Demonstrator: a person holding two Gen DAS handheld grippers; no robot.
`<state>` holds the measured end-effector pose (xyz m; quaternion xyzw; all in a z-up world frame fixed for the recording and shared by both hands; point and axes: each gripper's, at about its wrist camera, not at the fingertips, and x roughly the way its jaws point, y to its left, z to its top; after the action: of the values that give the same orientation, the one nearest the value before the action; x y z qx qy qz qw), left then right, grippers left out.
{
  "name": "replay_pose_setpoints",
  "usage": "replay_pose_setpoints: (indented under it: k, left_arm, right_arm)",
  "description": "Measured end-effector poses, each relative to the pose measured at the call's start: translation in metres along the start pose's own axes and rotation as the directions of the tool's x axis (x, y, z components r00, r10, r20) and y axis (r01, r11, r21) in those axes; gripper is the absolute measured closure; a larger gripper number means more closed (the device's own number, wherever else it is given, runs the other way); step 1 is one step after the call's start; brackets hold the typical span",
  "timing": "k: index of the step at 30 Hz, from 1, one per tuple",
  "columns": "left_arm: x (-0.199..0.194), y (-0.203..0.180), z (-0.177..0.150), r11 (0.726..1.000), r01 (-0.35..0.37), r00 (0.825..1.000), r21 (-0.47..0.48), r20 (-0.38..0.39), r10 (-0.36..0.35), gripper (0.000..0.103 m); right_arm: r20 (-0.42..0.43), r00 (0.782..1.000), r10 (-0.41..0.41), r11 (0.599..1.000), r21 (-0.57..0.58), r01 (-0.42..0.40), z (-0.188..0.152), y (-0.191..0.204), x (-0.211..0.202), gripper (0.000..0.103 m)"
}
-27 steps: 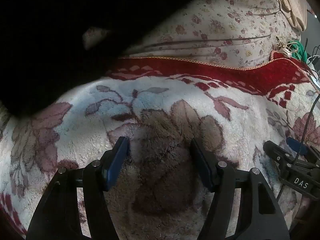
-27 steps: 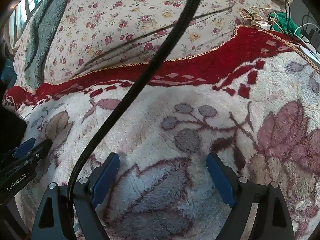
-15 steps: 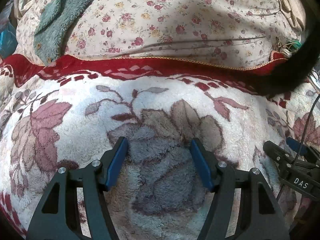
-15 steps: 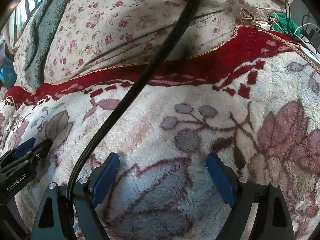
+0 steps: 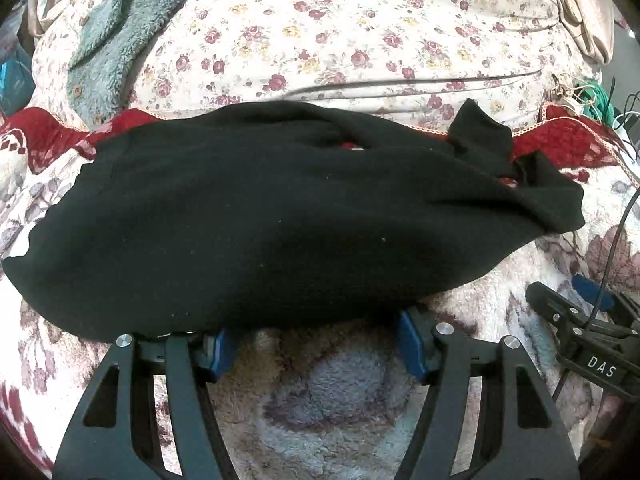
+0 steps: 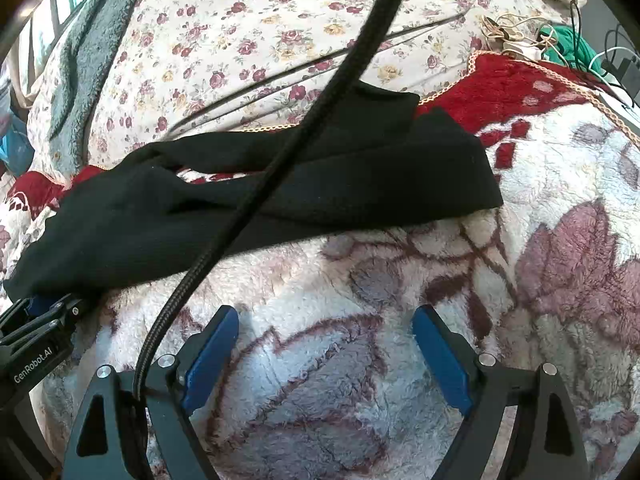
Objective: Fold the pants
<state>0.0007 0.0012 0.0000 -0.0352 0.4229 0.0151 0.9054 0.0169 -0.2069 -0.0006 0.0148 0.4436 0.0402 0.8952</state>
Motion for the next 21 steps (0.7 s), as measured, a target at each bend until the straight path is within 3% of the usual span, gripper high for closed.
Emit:
replay_pose_setpoints:
  k: [6,12,17,21]
  left_arm:
    - [0.0,0.001,0.0,1.0,0.0,1.0,0.001,-0.001,0.0,0.037]
    - [0.0,-0.009,0.0,0.998,-0.053,0.999,0.038,-0.003,0.053,0.034]
    - [-0.007,-0.007,0.0,0.999,-0.024,1.0,0.022,-0.017,0.024,0.034]
    - [-0.032,0.001,-0.004,0.999,0.01,1.0,0.034,0.008,-0.01,0.034]
  right_arm:
    - [0.0,1.0,0.0,1.0,0.0,0.0,0.0,0.0,0.0,0.015]
    - [-0.001,1.0,-0.002,1.0,-0.002,0.002,0.0,0.0,0.0,0.015]
    - [-0.017,1.0,-0.003,1.0,-0.009,0.002,0.001,0.001,-0.003,0.015]
    - [-0.04,0.998,0.055,0.998,-0.039,-0.056,0.004,0.002,-0.01,0.016]
